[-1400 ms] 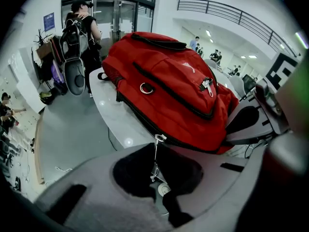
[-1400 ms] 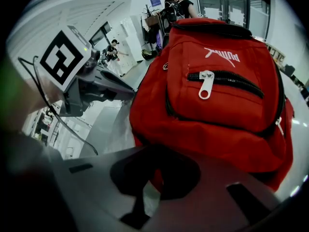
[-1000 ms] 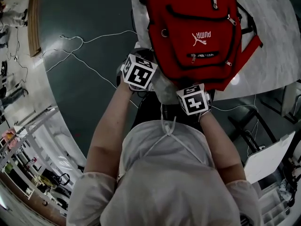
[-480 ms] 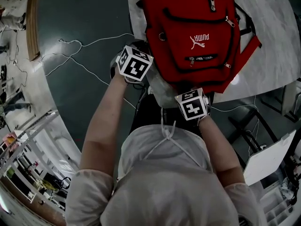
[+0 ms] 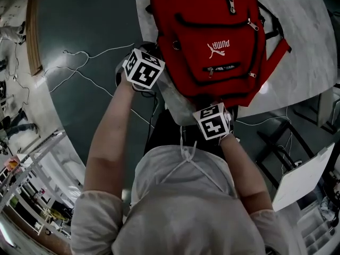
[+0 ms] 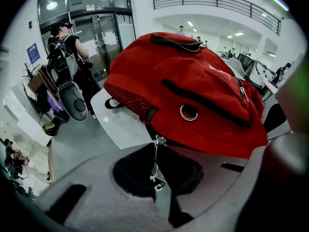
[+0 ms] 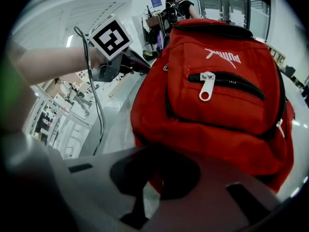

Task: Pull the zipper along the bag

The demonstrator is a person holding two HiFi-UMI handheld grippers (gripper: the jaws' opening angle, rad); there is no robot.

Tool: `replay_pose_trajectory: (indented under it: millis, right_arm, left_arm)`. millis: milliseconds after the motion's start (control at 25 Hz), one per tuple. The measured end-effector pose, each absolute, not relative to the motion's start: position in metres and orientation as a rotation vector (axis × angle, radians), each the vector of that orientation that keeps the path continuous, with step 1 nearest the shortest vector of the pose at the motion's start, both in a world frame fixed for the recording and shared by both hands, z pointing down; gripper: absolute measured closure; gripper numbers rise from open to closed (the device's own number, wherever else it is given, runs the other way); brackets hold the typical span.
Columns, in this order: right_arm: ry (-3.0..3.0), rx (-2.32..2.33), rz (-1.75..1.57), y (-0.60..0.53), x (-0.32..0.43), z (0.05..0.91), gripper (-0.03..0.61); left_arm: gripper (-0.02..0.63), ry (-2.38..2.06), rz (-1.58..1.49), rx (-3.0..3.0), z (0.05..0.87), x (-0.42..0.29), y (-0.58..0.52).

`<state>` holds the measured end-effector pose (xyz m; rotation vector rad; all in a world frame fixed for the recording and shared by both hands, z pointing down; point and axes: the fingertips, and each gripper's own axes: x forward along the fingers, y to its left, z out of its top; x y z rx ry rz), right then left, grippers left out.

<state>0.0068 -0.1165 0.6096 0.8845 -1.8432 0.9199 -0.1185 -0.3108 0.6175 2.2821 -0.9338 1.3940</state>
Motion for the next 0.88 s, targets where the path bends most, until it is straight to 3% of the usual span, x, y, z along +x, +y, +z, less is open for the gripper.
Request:
replay_pose_trajectory:
  millis: [880]
  right_arm:
    - [-1.816, 0.875, 0.972, -0.117, 0.011, 0.615, 0.551]
  left_arm:
    - [0.560, -1.093, 1.170, 2.330, 0.590, -0.118, -0.266]
